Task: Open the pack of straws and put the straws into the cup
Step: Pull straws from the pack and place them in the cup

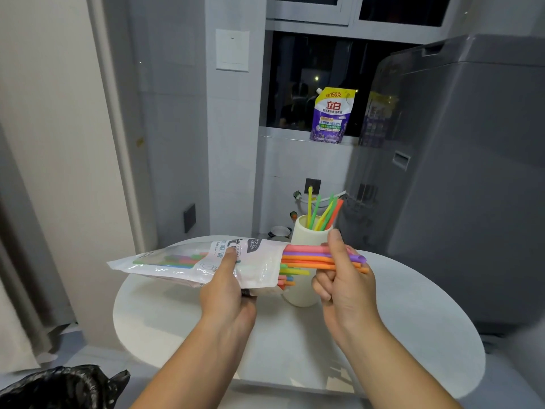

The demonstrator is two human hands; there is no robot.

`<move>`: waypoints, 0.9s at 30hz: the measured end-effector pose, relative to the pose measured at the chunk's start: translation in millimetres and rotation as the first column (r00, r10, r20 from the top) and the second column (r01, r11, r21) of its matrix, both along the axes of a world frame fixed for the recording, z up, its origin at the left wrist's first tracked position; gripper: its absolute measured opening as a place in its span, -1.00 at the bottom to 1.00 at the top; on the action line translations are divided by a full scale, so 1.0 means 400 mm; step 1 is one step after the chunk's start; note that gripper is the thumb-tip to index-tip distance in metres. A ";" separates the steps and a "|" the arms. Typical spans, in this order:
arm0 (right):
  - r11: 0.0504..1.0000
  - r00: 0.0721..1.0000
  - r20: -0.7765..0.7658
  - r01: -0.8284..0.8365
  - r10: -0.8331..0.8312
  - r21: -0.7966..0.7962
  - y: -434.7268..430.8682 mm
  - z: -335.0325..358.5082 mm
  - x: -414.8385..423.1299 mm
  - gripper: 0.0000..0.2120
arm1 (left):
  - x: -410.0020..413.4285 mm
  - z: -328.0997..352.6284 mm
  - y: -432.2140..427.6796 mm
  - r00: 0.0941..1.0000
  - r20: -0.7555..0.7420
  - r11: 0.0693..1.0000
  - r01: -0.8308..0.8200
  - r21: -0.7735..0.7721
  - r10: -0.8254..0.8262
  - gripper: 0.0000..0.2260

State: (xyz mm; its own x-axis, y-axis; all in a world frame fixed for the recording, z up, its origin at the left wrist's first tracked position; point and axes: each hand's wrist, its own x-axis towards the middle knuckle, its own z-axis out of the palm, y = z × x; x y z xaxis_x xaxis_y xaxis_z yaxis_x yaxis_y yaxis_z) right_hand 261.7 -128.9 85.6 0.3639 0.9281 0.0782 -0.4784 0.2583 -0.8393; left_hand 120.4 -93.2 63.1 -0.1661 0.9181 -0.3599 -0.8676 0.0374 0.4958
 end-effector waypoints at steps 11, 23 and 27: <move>0.999 0.996 0.093 0.009 -0.005 -0.046 -0.012 -0.044 -0.055 -0.62 | -0.002 0.003 0.005 1.000 0.011 0.999 -0.027 0.024 0.027 -0.56; 0.991 0.984 -0.169 -0.073 0.054 -0.109 0.011 0.019 -0.045 -0.68 | 0.031 -0.016 -0.005 1.000 -0.006 0.996 0.019 0.086 -0.019 -0.60; 0.995 0.977 -0.208 -0.071 0.055 -0.073 0.016 0.038 -0.023 -0.67 | 0.016 -0.009 -0.002 1.000 -0.008 0.999 -0.007 0.043 0.007 -0.60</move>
State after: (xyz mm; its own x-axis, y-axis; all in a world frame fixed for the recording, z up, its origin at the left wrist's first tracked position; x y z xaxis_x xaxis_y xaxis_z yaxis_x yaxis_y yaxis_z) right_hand 252.4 -122.3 100.7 0.3052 0.9499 -0.0674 -0.6558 0.1583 -0.7382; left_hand 127.0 -94.1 59.4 -0.1751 0.9317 -0.3183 -0.8638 0.0098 0.5037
